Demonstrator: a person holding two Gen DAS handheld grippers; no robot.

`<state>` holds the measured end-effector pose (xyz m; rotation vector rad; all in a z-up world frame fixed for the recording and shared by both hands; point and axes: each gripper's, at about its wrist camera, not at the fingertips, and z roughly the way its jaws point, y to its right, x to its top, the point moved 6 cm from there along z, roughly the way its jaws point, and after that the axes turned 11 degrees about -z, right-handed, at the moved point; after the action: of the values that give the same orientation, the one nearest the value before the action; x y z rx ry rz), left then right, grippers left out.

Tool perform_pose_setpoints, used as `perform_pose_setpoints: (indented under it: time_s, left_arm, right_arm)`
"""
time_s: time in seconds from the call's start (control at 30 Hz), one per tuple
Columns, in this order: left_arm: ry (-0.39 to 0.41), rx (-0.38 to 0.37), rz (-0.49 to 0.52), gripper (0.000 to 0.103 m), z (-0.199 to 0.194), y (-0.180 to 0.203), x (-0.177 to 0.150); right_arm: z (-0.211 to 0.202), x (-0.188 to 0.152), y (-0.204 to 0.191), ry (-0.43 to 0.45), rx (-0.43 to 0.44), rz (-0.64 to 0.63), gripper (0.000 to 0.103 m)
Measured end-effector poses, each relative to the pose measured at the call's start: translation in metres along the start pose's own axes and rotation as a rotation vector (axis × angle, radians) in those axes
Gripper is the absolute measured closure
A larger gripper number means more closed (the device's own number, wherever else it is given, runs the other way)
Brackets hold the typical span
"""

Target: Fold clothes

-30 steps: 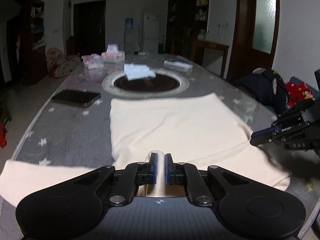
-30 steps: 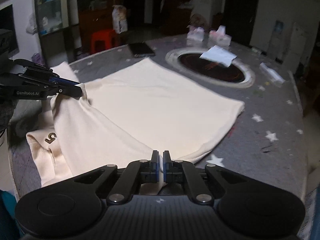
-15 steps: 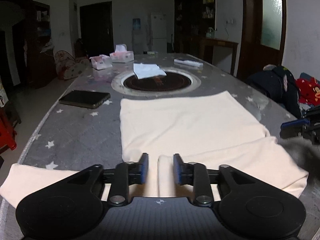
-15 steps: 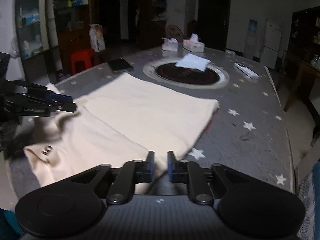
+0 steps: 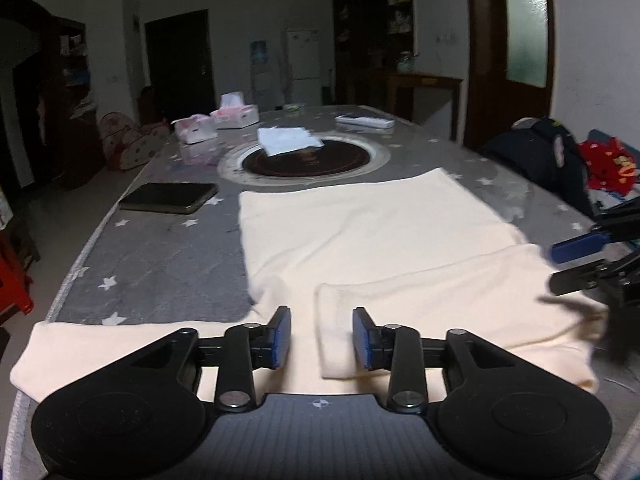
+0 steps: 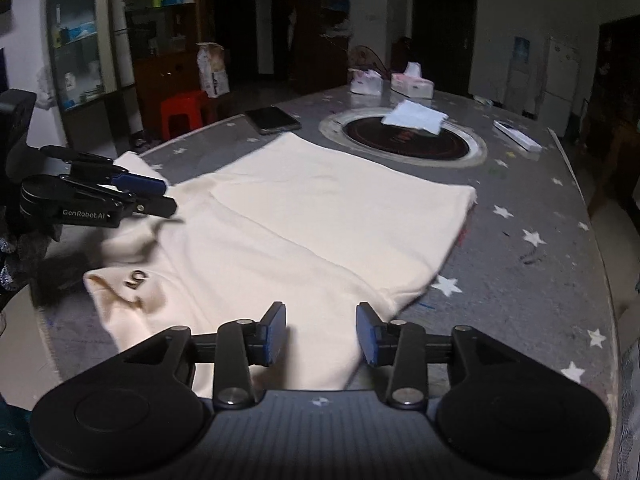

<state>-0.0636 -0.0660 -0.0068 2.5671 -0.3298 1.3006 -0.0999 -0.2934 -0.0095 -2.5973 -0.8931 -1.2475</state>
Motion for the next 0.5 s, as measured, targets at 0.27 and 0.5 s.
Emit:
perform_pose_setpoints:
  time_s: [0.27, 0.5]
  left_arm:
    - [-0.024, 0.028, 0.010, 0.064, -0.004, -0.005, -0.013]
    - [0.034, 0.136, -0.142, 0.057, -0.029, -0.051, -0.007]
  right_arm:
    - [0.006, -0.001, -0.016, -0.021, 0.012, -0.019, 0.064]
    - [0.018, 0.021, -0.032, 0.002, 0.057, -0.038, 0.061]
